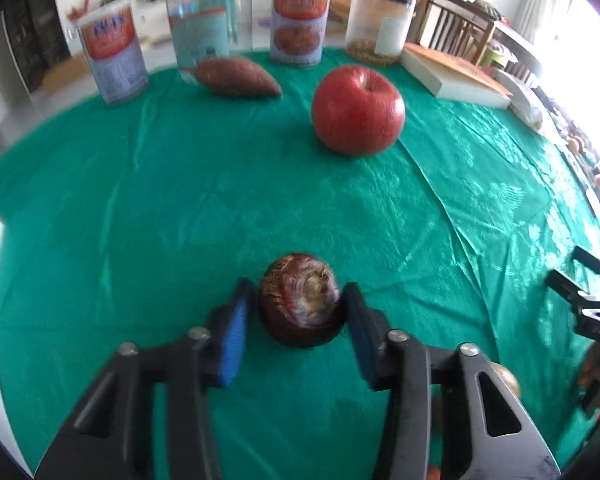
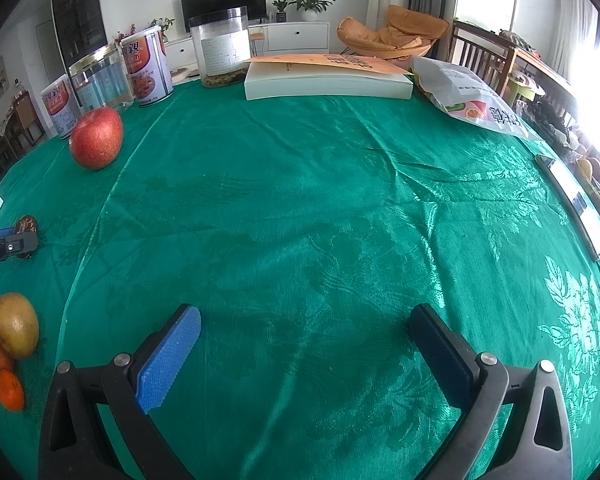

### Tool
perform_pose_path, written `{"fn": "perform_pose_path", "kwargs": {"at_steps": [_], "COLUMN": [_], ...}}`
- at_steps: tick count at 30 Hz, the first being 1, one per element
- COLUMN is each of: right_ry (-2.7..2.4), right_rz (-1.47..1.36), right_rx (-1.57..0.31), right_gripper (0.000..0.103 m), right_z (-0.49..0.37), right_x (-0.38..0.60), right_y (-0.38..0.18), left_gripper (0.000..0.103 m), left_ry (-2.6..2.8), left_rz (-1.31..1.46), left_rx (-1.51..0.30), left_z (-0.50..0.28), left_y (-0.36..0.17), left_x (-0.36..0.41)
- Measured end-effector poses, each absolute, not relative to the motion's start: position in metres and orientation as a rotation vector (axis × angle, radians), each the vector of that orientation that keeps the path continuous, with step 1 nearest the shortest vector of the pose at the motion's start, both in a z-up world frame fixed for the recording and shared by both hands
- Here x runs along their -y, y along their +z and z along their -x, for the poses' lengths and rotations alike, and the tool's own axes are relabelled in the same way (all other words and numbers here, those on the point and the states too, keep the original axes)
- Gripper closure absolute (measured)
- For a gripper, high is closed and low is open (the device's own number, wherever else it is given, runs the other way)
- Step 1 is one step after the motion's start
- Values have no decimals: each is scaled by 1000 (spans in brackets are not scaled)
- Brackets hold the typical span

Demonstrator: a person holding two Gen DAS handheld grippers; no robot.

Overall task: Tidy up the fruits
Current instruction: 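Grasp the dark round fruit with the left tool while the right tool grasps the yellow fruit, then carry both fruits over the cork-floored box and open both tools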

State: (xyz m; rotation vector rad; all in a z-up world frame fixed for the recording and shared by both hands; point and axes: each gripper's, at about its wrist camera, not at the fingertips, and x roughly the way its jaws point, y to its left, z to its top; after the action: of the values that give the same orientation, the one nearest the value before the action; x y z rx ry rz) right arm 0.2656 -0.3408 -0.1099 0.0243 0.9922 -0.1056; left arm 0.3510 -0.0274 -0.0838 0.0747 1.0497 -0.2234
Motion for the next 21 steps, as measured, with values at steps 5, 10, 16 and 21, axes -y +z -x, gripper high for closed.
{"fn": "perform_pose_path", "kwargs": {"at_steps": [5,10,16,21], "right_ry": [177,467,367,317], "right_rz": [-248,-256,-171,-170], "right_rx": [-1071,-1237,-1394,-1377], "right_gripper": [10,19,51,54], "right_z": [-249,-265,-301,-301], "right_x": [310,219,171,165], "right_y": [-76,-56,-95,-91], "left_gripper": [62,62,62,62], "left_ry": [-207,-165,-130,-133], "left_rz": [-21,99,166,248], "left_rx": [-1036,-1075,-1042,-1006], "left_z": [-321,-282,-225,-179], "left_y": [-74,-55,-12,27], "left_x": [-1,-47,-101,-161]}}
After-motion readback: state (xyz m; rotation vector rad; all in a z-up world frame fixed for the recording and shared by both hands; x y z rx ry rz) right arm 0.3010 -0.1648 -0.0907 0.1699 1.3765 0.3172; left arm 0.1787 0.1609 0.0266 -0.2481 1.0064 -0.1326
